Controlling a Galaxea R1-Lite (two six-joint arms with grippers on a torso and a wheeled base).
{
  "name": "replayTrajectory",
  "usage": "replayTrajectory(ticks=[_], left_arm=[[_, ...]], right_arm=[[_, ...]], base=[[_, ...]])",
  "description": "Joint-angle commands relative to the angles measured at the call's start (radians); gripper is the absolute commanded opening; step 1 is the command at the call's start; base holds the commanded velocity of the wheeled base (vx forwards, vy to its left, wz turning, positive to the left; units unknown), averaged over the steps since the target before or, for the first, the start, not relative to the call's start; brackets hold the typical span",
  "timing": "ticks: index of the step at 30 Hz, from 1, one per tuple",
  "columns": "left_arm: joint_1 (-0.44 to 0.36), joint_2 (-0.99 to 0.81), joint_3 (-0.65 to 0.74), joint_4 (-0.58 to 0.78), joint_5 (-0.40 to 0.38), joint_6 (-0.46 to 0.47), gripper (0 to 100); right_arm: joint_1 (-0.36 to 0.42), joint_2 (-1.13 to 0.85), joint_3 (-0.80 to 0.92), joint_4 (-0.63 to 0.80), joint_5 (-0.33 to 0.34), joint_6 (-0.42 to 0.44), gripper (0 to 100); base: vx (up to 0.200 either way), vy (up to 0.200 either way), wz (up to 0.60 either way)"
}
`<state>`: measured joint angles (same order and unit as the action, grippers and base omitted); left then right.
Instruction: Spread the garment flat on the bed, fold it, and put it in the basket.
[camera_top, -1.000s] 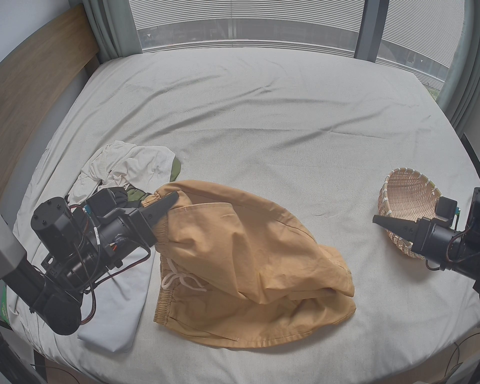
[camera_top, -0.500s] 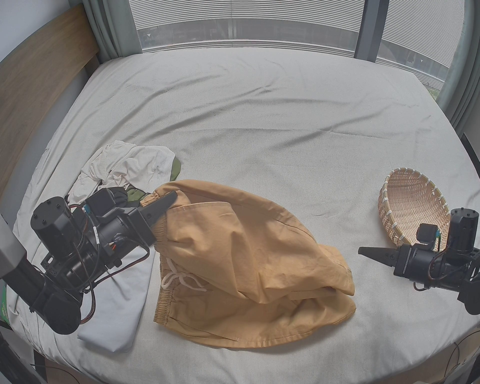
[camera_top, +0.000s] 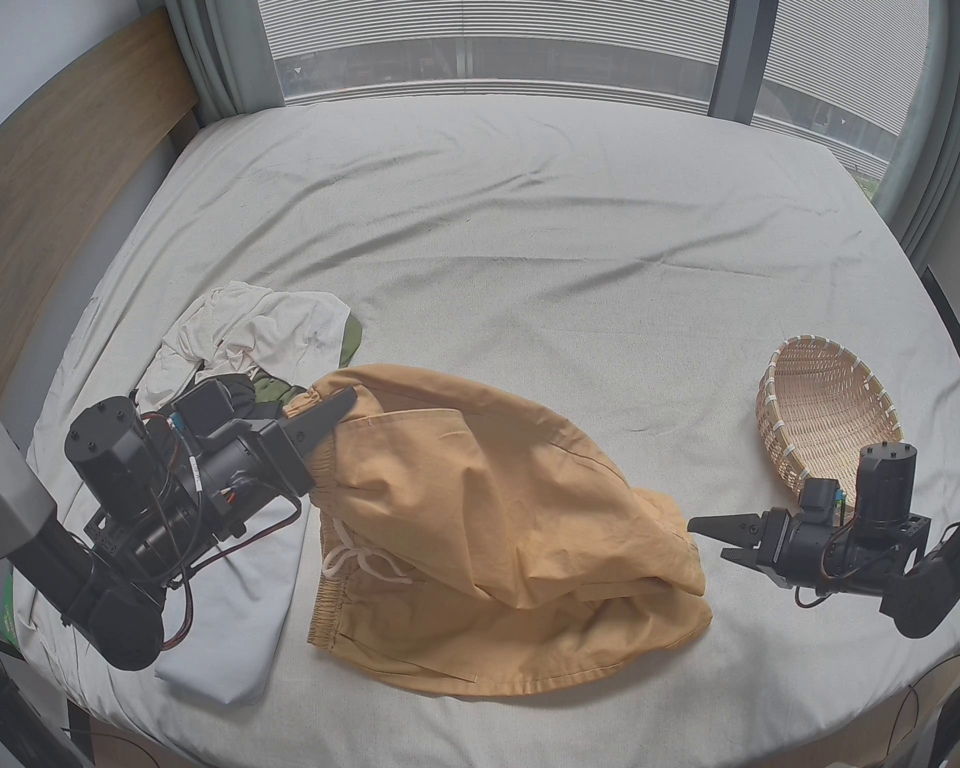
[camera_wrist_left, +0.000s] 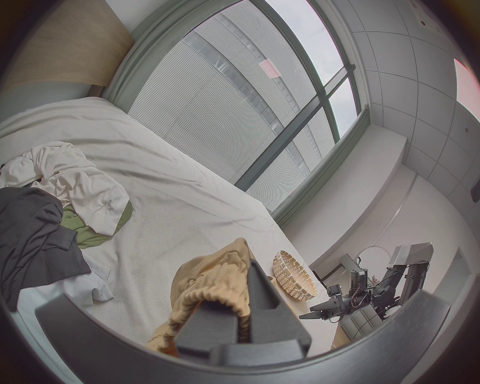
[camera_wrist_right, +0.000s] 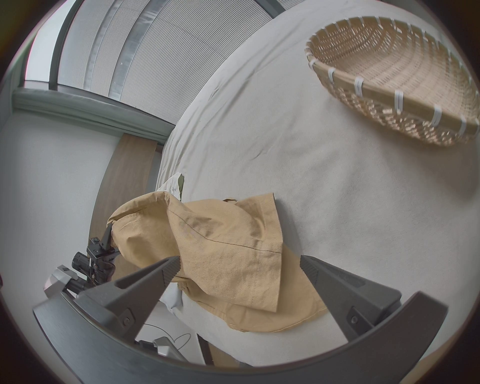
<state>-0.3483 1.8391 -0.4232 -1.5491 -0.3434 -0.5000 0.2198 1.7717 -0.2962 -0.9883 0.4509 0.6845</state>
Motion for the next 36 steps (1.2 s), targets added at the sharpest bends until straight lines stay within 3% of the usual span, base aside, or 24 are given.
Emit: replayTrajectory(ticks=[1, 8, 19, 25, 26, 36], left_arm=[[0.000, 0.005, 0.001, 0.000, 0.000, 0.000, 0], [-0.003, 0.005, 0.004, -0.002, 0.000, 0.000, 0], [-0.015, 0.008, 0.021, 0.000, 0.000, 0.000, 0], [-0.017, 0.020, 0.030, 0.000, -0.002, 0.000, 0], [-0.017, 0.020, 0.032, 0.000, -0.002, 0.001, 0], [-0.015, 0.040, 0.035, 0.000, -0.002, 0.003, 0]], right_arm=[[0.027, 0.081, 0.014, -0.036, 0.002, 0.023, 100], [0.043, 0.173, 0.029, -0.167, 0.002, 0.064, 100], [0.073, 0.345, 0.104, -0.524, -0.001, 0.139, 100], [0.079, 0.353, 0.109, -0.552, -0.001, 0.153, 100], [0.079, 0.351, 0.109, -0.552, -0.001, 0.153, 0], [0.081, 0.265, 0.103, -0.552, -0.004, 0.171, 0]], base=[[0.000, 0.000, 0.00], [0.000, 0.000, 0.00], [0.000, 0.000, 0.00], [0.000, 0.000, 0.00], [0.000, 0.000, 0.00], [0.000, 0.000, 0.00]])
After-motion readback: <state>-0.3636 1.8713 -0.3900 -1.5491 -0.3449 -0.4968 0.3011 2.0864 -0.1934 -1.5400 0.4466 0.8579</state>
